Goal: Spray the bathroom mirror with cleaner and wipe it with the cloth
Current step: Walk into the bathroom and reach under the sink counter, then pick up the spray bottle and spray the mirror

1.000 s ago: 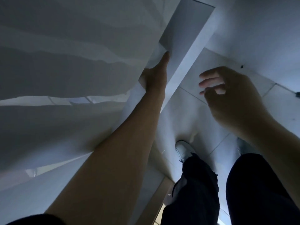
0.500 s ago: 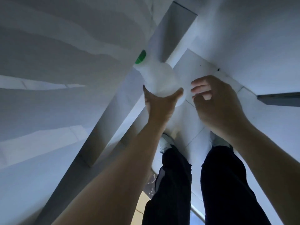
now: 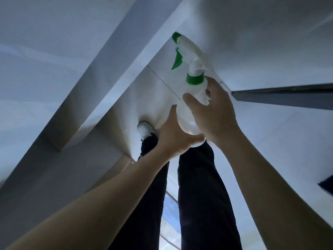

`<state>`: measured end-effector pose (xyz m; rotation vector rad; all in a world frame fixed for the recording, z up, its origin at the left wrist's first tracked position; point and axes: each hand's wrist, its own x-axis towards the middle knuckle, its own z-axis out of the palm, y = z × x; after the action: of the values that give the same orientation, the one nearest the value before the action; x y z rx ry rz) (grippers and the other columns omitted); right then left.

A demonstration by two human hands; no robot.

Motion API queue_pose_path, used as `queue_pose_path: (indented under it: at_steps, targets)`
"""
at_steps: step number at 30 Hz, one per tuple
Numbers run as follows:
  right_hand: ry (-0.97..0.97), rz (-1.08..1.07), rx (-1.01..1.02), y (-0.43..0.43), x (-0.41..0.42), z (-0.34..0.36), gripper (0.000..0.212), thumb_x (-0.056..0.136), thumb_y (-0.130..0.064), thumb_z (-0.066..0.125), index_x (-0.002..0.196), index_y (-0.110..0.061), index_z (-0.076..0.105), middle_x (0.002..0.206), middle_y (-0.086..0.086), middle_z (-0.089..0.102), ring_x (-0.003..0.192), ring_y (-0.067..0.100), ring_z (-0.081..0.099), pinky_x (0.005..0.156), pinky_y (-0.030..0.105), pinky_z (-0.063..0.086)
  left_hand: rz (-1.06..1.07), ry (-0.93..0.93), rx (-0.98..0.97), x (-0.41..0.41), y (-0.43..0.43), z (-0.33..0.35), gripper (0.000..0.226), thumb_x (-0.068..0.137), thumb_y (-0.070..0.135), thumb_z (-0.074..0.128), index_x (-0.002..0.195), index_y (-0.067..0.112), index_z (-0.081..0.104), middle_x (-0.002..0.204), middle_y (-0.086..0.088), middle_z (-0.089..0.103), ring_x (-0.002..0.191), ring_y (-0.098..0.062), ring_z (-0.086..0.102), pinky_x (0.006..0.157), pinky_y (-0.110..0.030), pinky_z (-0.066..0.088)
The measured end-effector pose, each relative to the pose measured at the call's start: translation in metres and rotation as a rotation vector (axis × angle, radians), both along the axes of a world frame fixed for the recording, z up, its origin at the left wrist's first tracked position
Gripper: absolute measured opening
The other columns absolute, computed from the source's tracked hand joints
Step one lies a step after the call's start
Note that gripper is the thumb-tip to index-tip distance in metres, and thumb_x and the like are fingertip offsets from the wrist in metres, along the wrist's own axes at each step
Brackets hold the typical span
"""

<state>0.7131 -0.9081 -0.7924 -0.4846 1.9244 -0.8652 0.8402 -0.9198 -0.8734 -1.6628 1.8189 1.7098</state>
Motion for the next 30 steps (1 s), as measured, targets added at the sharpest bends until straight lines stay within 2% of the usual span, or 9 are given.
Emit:
queue_pose_path:
  at_steps: [3,7,10,12,15,19,23,25,30]
  targets:
    - [0.013,-0.069,-0.044,-0.002,-0.009,0.027,0.044,0.092,-0.032,0.07,0.133,-0.022,0.056,0.115,-0.015,0.063,0.098,-0.002,0.059,0.087,0.008,0.044,-0.046,-0.01,0.011,-0.001,0.007,0.046,0.091,0.058,0.038,0.096,0.131,0.035,0.042,0.115,0.016,0.064,0.105,-0.008,0.065,0.083,-0.034,0.059]
    - [0.004,-0.141,-0.13,-0.006,-0.017,0.074,0.024,0.097,-0.032,0.064,0.119,-0.02,0.062,0.103,-0.011,0.068,0.095,-0.005,0.063,0.079,0.004,0.045,-0.148,-0.009,0.005,0.0,0.006,0.104,0.088,0.062,0.033,0.095,0.13,0.037,0.039,0.116,0.017,0.06,0.106,-0.013,0.062,0.078,-0.031,0.058]
    - [0.026,-0.153,-0.209,-0.01,-0.021,0.113,0.003,0.101,-0.032,0.059,0.1,-0.03,0.061,0.096,0.004,0.072,0.093,0.016,0.071,0.076,0.021,0.054,-0.187,0.008,-0.02,0.001,0.001,0.144,0.089,0.064,0.035,0.094,0.133,0.037,0.039,0.113,0.02,0.058,0.106,-0.013,0.06,0.069,-0.02,0.049]
    - [0.021,-0.154,-0.245,-0.015,-0.023,0.139,0.009,0.101,-0.032,0.058,0.094,-0.035,0.061,0.094,0.003,0.073,0.091,0.022,0.073,0.079,0.036,0.057,-0.201,0.01,-0.046,0.002,-0.004,0.171,0.089,0.064,0.037,0.094,0.135,0.036,0.039,0.108,0.022,0.055,0.104,-0.012,0.058,0.07,-0.02,0.048]
    - [-0.065,-0.144,-0.289,-0.026,-0.025,0.179,0.009,0.103,-0.03,0.057,0.103,-0.035,0.063,0.099,-0.003,0.073,0.091,0.015,0.075,0.078,0.03,0.057,-0.203,-0.006,-0.064,0.004,-0.017,0.207,0.085,0.063,0.038,0.094,0.129,0.037,0.04,0.104,0.022,0.056,0.099,-0.012,0.058,0.076,-0.029,0.053]
    - [-0.13,-0.126,-0.336,-0.046,-0.027,0.229,0.018,0.104,-0.03,0.054,0.116,-0.025,0.067,0.111,0.0,0.074,0.09,0.018,0.077,0.078,0.034,0.058,-0.194,0.006,-0.097,0.0,-0.034,0.252,0.082,0.061,0.042,0.094,0.123,0.036,0.041,0.103,0.019,0.057,0.093,-0.01,0.058,0.066,-0.023,0.045]
    - [-0.137,-0.123,-0.401,-0.062,-0.029,0.276,0.027,0.105,-0.033,0.051,0.12,-0.019,0.069,0.112,0.002,0.076,0.085,0.021,0.077,0.083,0.039,0.06,-0.175,0.026,-0.147,-0.007,-0.05,0.291,0.089,0.061,0.05,0.092,0.133,0.031,0.043,0.118,0.012,0.062,0.109,-0.019,0.06,0.085,-0.037,0.051]
    - [-0.154,-0.15,-0.433,-0.068,-0.028,0.299,0.029,0.105,-0.031,0.052,0.119,-0.013,0.07,0.108,0.003,0.077,0.084,0.024,0.077,0.073,0.031,0.059,-0.148,0.073,-0.174,-0.006,-0.058,0.313,0.092,0.058,0.055,0.09,0.135,0.032,0.046,0.123,0.011,0.063,0.115,-0.019,0.06,0.097,-0.045,0.053]
    - [-0.244,-0.183,-0.535,-0.084,-0.026,0.356,0.029,0.105,-0.029,0.051,0.12,-0.011,0.069,0.109,0.005,0.077,0.096,0.033,0.074,0.065,0.024,0.056,-0.013,0.169,-0.262,0.011,-0.078,0.375,0.078,0.067,0.042,0.094,0.134,0.03,0.056,0.125,0.014,0.065,0.114,-0.007,0.06,0.1,-0.033,0.049]
